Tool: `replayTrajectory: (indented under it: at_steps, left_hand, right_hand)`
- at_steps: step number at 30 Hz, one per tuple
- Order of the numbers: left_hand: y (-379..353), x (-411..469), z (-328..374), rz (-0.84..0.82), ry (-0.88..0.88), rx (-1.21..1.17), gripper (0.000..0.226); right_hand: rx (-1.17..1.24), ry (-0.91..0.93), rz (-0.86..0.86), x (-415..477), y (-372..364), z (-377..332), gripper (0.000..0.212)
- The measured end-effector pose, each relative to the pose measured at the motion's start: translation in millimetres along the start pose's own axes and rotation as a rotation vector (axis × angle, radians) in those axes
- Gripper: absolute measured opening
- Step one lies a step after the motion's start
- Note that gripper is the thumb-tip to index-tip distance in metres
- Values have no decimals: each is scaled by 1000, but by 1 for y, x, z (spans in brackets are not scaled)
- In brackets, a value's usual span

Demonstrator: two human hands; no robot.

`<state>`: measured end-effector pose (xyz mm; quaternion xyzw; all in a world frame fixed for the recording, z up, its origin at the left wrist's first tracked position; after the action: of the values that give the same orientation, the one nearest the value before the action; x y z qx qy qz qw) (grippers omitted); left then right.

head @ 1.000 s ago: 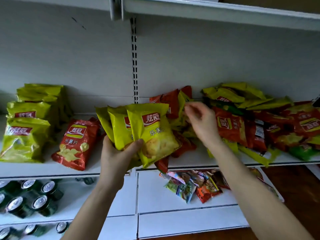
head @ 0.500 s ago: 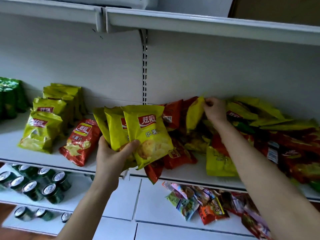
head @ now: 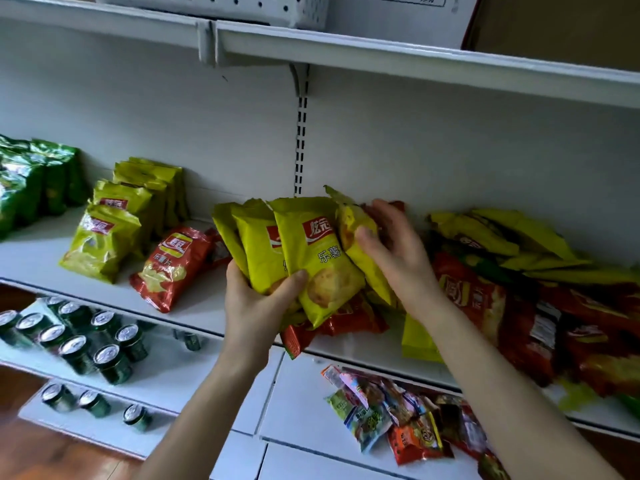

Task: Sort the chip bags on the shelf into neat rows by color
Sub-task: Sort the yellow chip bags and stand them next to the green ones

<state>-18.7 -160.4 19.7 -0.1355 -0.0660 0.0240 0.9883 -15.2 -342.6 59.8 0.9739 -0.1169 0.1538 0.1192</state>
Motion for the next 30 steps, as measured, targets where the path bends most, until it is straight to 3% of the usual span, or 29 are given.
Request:
replayTrajectory:
  at_steps: [2, 8, 13, 15, 23, 26, 30]
  left_hand:
    - [10, -3, 3, 16, -25, 10, 52]
    - [54, -5, 11, 112, -7, 17, 71]
    - [106, 2, 9, 284, -4, 24, 64]
    - [121, 3, 10, 272, 27, 15, 60]
    - [203, 14, 15, 228, 99, 22, 52]
    - [238, 27, 18, 233, 113, 33, 52]
    - [273, 37, 25, 164, 114, 57, 59]
  right_hand:
    - [-157, 58, 27, 0, -13, 1, 62]
    - [-186, 188, 149, 17, -11, -22, 11]
    - [263, -184, 21, 31, -31, -35, 14]
    - [277, -286, -93, 26, -62, -32, 11]
    - [-123, -189, -249, 16, -178, -19, 18]
    - [-203, -246, -455, 11, -200, -24, 24]
    - [-570, -142, -548, 2, -233, -33, 21]
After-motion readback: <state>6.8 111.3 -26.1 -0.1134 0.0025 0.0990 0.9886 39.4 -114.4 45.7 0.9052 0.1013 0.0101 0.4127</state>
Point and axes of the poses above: each hand's wrist, its own x-axis towards the middle knuckle, its own y-axis out of the back of the hand, z = x × y, the point moved 3 cm from there along x, towards the middle knuckle, and after that the axes turned 3 degrees about -y, right-handed, at the moved point
